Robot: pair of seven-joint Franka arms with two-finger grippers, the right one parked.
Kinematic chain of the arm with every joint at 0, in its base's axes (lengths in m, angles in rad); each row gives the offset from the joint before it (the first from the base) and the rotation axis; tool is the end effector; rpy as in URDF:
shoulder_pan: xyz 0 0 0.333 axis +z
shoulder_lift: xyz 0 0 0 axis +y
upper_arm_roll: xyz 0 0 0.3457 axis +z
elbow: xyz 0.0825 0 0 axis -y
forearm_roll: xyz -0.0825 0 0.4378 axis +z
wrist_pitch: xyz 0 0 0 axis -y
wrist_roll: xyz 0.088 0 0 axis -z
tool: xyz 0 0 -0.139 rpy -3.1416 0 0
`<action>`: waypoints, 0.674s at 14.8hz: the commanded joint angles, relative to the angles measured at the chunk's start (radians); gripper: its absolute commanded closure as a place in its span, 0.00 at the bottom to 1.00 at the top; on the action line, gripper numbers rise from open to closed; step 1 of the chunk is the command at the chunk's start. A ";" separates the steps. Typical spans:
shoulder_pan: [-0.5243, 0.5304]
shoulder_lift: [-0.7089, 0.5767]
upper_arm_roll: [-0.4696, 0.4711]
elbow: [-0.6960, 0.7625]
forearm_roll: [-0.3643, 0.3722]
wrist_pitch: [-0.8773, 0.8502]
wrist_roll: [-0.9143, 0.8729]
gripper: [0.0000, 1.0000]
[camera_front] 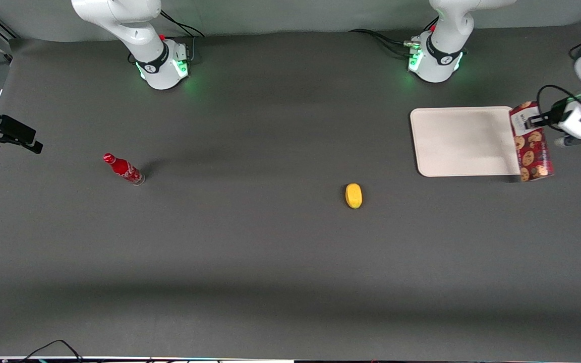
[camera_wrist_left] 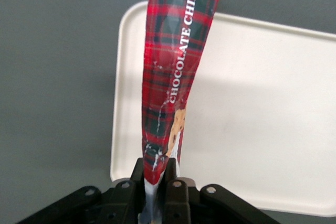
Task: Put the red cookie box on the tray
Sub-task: 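Lift the box and carry it over the white tray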
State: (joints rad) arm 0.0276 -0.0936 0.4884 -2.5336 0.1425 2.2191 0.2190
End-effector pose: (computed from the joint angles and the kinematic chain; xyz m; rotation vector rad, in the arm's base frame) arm 0.3900 0.2252 0.2440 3.0795 0.2948 -0.3653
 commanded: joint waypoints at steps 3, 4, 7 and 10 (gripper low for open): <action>-0.014 -0.006 0.065 -0.077 0.019 0.097 0.061 1.00; -0.014 -0.006 0.091 -0.092 0.019 0.120 0.083 1.00; -0.014 0.005 0.171 -0.145 0.019 0.232 0.152 0.81; -0.020 0.008 0.171 -0.142 0.019 0.225 0.161 0.00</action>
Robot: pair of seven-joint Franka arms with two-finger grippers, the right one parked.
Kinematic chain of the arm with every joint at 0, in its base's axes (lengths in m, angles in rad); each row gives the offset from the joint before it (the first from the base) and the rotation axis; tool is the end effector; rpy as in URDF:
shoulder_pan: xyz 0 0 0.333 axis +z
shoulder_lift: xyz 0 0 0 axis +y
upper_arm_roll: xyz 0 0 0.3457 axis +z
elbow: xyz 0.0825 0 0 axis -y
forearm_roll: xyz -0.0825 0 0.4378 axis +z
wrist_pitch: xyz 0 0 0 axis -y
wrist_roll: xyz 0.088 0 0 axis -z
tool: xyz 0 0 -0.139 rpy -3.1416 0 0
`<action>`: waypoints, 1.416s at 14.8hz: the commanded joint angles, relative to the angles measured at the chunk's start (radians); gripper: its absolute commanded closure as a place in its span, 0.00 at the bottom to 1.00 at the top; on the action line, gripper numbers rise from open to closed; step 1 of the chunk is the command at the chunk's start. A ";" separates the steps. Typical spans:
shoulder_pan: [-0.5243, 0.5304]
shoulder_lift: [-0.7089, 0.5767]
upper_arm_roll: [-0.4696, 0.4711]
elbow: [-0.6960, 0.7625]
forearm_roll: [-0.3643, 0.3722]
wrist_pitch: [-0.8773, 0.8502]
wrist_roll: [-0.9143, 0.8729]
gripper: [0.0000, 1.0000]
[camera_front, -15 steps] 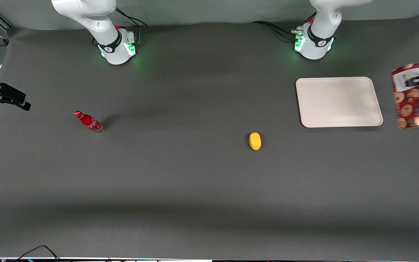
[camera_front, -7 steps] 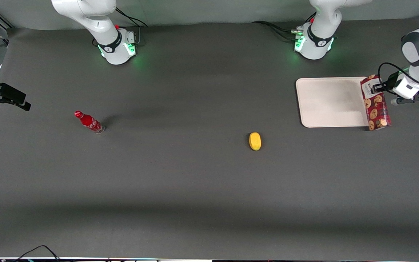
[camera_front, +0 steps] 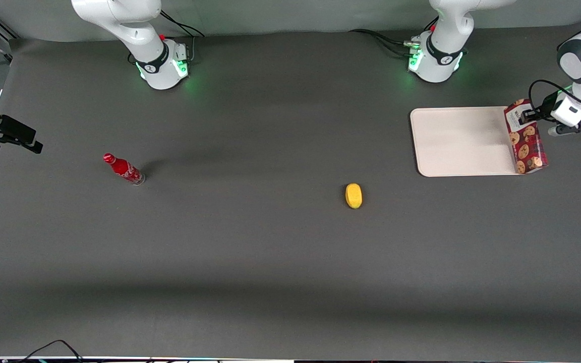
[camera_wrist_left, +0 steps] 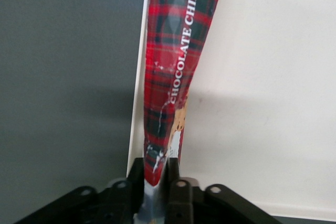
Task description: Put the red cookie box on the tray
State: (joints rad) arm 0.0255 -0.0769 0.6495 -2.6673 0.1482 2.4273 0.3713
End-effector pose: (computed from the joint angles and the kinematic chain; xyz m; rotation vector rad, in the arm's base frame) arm 0.3281 0.2584 0.1964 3.0657 0.2728 -0.2657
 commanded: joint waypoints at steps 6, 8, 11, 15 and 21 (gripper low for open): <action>-0.030 -0.076 -0.033 0.177 0.007 -0.302 -0.018 0.00; -0.030 -0.083 -0.117 0.312 -0.002 -0.452 -0.067 0.00; -0.032 -0.072 -0.229 0.553 -0.065 -0.666 -0.089 0.00; -0.033 -0.031 -0.405 0.827 -0.101 -0.881 -0.158 0.00; -0.033 -0.034 -0.636 0.940 -0.133 -0.985 -0.266 0.00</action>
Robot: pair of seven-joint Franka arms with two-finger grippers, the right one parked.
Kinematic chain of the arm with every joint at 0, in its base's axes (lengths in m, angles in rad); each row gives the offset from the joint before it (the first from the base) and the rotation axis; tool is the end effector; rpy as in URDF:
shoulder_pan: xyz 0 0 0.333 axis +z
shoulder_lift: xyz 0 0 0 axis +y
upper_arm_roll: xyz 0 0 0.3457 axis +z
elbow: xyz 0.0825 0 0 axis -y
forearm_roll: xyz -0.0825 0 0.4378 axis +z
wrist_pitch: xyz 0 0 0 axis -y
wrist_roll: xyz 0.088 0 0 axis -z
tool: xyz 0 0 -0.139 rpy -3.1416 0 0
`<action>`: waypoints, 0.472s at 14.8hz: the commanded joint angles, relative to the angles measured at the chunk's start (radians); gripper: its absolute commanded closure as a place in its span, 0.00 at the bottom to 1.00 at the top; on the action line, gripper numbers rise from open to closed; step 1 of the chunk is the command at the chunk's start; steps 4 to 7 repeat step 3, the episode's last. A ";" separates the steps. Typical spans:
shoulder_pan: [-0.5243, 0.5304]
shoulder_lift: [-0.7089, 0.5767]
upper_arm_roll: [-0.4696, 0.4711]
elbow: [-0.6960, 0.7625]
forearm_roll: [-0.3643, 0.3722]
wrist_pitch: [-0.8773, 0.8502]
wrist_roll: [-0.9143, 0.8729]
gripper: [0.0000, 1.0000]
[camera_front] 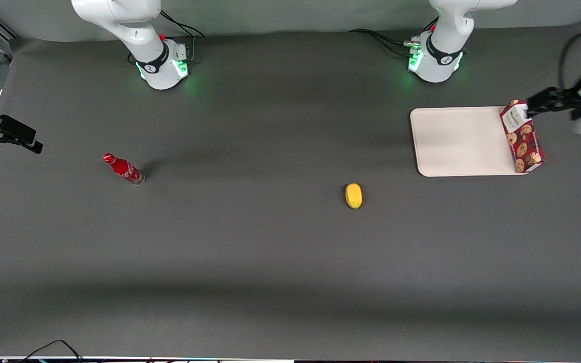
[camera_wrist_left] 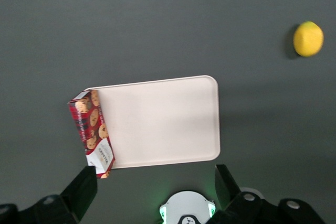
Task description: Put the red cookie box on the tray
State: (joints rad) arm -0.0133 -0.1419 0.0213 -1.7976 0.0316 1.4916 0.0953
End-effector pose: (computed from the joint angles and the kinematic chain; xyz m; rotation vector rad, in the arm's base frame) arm 0.5401 0.0095 0.5805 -3.1078 0.1366 0.2578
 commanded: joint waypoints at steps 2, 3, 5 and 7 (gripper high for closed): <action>0.006 0.045 -0.008 0.127 -0.018 -0.071 0.015 0.00; 0.006 0.065 -0.008 0.162 -0.015 -0.083 0.015 0.00; 0.006 0.065 -0.008 0.162 -0.015 -0.083 0.015 0.00; 0.006 0.065 -0.008 0.162 -0.015 -0.083 0.015 0.00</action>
